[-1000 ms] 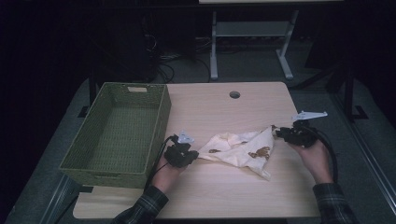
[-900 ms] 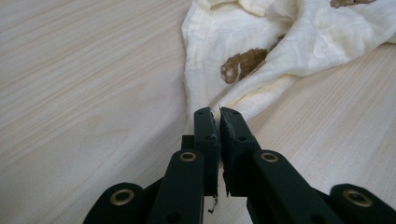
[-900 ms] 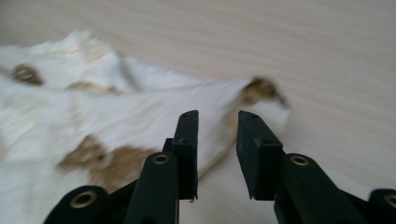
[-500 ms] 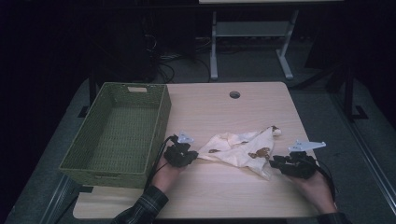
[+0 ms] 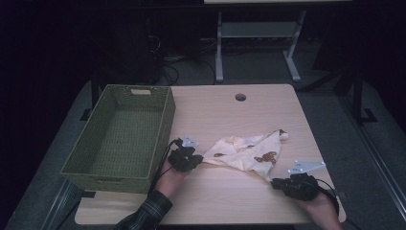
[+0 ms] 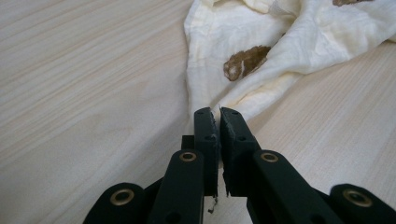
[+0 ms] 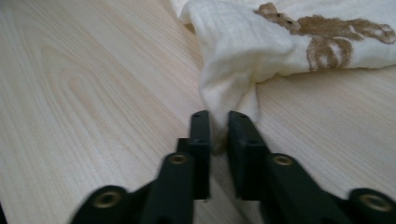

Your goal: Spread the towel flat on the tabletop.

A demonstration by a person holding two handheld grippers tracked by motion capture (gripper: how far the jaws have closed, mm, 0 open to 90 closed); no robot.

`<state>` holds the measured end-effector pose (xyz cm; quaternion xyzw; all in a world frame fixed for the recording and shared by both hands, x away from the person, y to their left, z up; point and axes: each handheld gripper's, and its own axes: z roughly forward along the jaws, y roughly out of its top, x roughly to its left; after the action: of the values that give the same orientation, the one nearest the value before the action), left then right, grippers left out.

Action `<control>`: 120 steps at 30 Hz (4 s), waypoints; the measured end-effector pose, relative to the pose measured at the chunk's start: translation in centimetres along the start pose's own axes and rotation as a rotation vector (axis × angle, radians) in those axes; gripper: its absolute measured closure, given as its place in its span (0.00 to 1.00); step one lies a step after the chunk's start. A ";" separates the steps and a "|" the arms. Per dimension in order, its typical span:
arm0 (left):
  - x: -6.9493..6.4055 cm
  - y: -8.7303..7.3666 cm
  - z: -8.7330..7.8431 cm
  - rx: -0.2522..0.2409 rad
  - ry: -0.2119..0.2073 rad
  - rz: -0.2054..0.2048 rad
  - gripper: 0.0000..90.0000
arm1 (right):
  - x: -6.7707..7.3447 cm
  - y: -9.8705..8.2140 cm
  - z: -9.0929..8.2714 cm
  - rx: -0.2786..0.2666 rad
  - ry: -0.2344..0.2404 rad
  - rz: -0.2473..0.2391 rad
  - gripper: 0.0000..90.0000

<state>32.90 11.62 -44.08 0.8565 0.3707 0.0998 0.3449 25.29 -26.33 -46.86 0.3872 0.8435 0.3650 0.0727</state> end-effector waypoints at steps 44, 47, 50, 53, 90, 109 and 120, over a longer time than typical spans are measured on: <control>-4.0 4.5 2.7 -0.042 -0.152 0.179 0.73 | -5.2 2.4 -2.5 -0.072 -0.130 0.071 0.80; -4.4 5.4 4.6 -0.021 -0.160 0.206 0.71 | -6.3 3.2 -1.9 -0.074 -0.157 0.074 0.80; -4.7 6.0 6.4 0.012 -0.157 0.224 0.68 | -7.5 4.1 -1.5 -0.085 -0.173 0.093 0.80; -4.8 6.2 7.9 0.041 -0.140 0.241 0.66 | -8.7 5.1 -1.0 -0.098 -0.180 0.108 0.80; 0.8 9.1 5.2 -0.077 -0.071 0.052 0.99 | -13.7 9.0 3.3 -0.061 -0.154 0.151 1.00; -0.9 8.3 7.9 0.030 -0.085 0.165 0.99 | -12.9 13.3 1.9 -0.092 -0.206 0.064 1.00; 4.6 10.4 4.9 -0.106 0.062 -0.007 0.99 | -14.0 13.7 2.1 -0.079 -0.264 0.071 1.00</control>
<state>44.11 7.29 -41.17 0.8323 0.3782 0.1445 0.3785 44.01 -29.10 -41.38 0.4585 0.7973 0.3460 0.1853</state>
